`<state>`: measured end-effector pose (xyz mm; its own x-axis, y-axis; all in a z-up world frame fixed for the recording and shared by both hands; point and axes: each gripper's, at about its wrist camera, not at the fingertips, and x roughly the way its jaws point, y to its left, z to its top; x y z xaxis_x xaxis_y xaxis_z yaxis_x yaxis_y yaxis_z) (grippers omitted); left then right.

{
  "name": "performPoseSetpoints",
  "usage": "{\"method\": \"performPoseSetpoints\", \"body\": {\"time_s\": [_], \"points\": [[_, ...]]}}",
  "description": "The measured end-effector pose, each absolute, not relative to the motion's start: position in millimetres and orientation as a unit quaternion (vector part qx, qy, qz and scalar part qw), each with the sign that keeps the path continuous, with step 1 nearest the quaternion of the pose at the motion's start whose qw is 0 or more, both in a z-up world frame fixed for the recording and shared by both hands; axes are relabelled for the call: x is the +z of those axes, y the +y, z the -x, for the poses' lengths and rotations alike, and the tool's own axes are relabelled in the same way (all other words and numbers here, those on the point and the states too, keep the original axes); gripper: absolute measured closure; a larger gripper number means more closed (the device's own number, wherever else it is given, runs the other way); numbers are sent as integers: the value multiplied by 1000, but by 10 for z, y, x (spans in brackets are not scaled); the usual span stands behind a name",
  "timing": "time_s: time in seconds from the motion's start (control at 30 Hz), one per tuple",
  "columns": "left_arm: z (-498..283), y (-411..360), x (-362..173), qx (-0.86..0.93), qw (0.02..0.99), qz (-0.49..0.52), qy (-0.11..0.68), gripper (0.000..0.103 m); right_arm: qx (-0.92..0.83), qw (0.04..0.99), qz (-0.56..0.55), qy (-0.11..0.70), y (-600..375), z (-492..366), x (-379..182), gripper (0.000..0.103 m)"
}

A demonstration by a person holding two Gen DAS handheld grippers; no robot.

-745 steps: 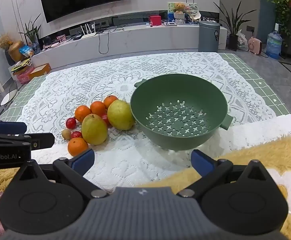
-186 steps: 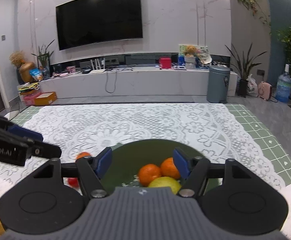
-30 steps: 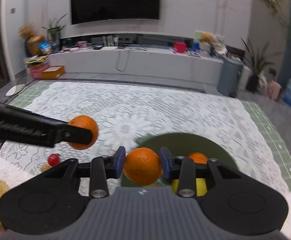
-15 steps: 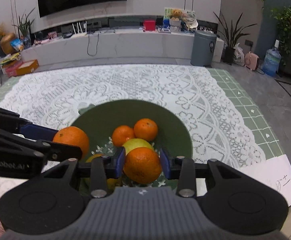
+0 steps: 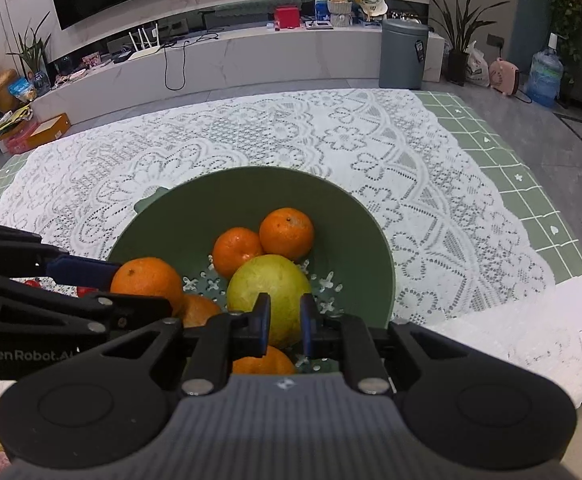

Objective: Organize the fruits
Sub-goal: 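Lower both oranges into the colander and open both tools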

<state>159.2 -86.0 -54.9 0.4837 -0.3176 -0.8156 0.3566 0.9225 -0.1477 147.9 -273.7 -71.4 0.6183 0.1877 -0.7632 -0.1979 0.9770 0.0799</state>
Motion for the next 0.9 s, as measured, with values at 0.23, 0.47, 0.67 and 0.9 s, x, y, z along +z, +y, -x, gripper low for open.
{"method": "performPoseSetpoints", "body": {"time_s": [0.23,0.47,0.67,0.9], "points": [[-1705,-863,-568,-180,868,-21,462,52,110,901,6,420,-2724,-1475,-718,84],[-1765,-913,-606,-151,880,-51,448,51,113,896,2,429,-2716,-1534,-767,83],[-1805,-920,-626,-149,881,-54,446,50,112,893,-3,436,-2710,-1570,-807,80],[-1757,-931,-542,-158,890,-58,425,40,108,893,-14,437,-2733,-1600,-819,70]]}}
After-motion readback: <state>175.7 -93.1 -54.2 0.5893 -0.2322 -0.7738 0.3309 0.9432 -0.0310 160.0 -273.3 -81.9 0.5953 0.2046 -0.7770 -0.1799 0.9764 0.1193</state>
